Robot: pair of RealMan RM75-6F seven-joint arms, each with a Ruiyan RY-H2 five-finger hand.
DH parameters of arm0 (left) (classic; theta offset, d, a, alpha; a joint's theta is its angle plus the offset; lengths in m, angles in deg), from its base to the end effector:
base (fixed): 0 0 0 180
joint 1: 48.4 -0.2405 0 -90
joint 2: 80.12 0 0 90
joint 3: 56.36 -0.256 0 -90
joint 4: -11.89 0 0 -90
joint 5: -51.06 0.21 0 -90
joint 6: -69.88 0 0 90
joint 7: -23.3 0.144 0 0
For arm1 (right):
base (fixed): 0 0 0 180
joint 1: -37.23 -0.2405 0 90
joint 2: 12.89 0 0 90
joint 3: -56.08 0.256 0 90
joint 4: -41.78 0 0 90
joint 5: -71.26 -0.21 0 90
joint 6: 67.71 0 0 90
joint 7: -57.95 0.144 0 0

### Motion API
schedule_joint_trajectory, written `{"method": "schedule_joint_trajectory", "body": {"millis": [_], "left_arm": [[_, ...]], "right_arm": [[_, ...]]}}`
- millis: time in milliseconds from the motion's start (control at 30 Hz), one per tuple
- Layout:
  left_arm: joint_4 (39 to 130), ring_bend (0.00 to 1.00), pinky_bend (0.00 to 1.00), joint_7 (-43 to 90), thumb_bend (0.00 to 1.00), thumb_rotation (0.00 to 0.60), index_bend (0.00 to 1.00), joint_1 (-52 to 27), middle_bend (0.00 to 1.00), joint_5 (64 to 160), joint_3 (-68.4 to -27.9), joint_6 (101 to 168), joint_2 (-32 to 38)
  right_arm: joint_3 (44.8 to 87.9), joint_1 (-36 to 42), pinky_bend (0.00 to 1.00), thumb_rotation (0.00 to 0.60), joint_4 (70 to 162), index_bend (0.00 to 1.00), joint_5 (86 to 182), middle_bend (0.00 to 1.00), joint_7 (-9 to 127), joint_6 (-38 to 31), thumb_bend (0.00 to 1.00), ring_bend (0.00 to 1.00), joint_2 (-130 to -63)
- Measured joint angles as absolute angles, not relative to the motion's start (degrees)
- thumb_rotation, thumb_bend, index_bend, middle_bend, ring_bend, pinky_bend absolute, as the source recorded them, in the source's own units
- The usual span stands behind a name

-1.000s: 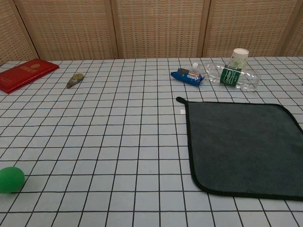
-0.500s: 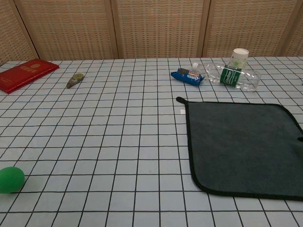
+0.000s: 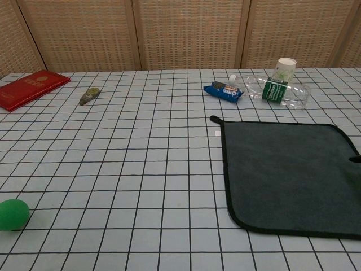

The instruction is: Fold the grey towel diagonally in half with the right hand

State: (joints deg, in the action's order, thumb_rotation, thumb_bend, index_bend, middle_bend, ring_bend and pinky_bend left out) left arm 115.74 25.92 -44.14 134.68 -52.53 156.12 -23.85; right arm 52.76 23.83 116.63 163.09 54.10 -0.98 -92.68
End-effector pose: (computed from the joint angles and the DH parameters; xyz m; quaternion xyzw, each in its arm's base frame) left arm -0.2845 0.1786 0.1901 -0.5741 -0.3935 -0.3968 0.5985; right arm -0.3267 -0.1981 0.0358 0.7498 -0.3853 0.2766 0.4613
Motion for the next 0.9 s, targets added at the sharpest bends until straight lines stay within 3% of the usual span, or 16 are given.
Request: {"method": "schedule_joint_trajectory", "body": {"millis": [133,400,667,900], "left_arm": [[115.7,0.0,0.0,26.0,0.0,0.6,0.0,-44.0,0.0,134.6,-52.5,155.9,-23.8],[115.7,0.0,0.0,26.0,0.0,0.6,0.0,-44.0,0.0,134.5,-52.4,155.9,-23.8],[115.7,0.0,0.0,26.1,0.0,0.6,0.0,-44.0,0.0,134.5,-52.5,155.9,-23.8],[115.7,0.0,0.0,26.3,0.0,0.6,0.0,-44.0,0.0,134.6,-52.5,156.0,-23.7]], "right_arm": [[52.8,23.5,0.0,0.6,116.8,0.43,162.8,0.01,53.9,-1.3,0.31,0.0,-92.5],[52.4,23.0,0.0,0.6,116.9,0.43,162.5,0.01,53.9,-2.0,0.52,0.0,-92.6],[52.1,22.8,0.0,0.6,116.7,0.43,162.6,0.02,53.8,-1.8,0.56,0.0,-92.4],[51.9,22.8,0.0,0.6,116.5,0.51,162.8,0.03,54.8,-1.3,0.61,0.0,-92.4]]}}
